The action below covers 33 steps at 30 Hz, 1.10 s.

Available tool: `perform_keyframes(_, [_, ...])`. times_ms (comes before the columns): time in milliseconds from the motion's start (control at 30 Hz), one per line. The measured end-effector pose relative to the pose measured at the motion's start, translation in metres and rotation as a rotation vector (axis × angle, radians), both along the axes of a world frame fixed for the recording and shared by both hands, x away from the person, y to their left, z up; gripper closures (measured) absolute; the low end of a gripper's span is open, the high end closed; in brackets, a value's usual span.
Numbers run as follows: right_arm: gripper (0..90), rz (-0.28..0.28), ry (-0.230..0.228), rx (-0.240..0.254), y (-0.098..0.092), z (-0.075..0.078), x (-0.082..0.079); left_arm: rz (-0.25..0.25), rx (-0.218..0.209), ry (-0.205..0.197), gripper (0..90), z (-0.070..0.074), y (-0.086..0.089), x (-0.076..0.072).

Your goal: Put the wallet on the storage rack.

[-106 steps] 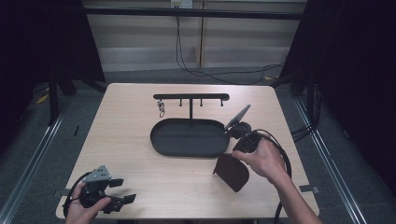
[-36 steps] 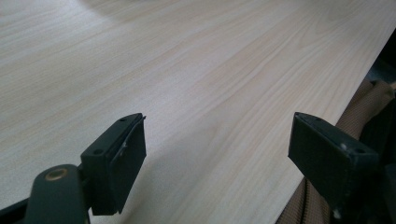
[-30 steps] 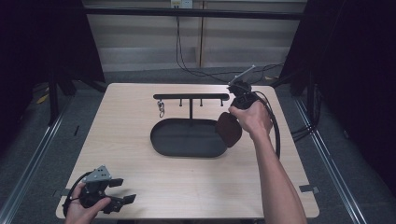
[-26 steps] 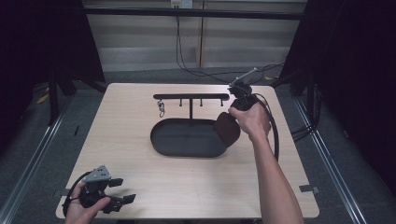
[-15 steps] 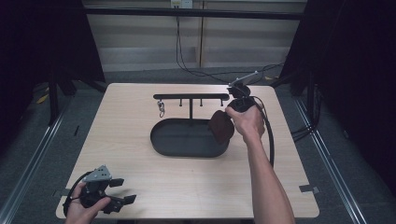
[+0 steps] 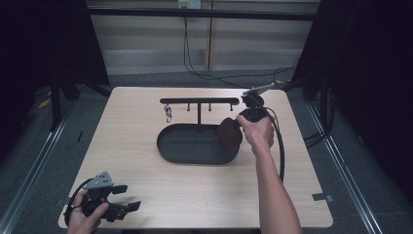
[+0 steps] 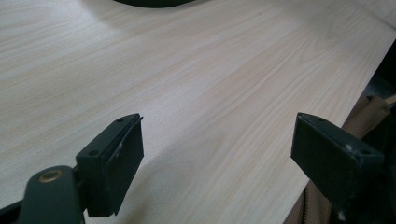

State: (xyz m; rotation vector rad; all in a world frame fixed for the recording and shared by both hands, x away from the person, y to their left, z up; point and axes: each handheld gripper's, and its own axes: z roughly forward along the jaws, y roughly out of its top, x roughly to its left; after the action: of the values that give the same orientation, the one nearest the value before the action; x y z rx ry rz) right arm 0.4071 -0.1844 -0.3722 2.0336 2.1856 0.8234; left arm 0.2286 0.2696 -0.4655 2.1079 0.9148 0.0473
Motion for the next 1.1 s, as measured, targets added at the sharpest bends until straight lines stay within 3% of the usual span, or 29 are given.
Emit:
perform_keyframes(267, [85.4,-0.023,-0.007,0.063,0.003,-0.019,0.003,0.007,-0.002,-0.005,16.9,0.001,0.002,0.0])
perform_keyframes(467, [85.3,-0.047,-0.017,0.09,0.001,-0.037,0.003,0.008,-0.001,-0.005,16.8,0.0,0.002,0.0])
perform_keyframes(700, [84.5,-0.046,0.003,0.105,0.004,-0.053,0.003,0.012,0.004,-0.003,16.8,0.0,0.002,0.001])
perform_keyframes(1100, [71.0,-0.045,0.006,0.048,0.003,-0.055,0.001,0.009,0.003,0.0,16.9,0.0,0.002,0.001])
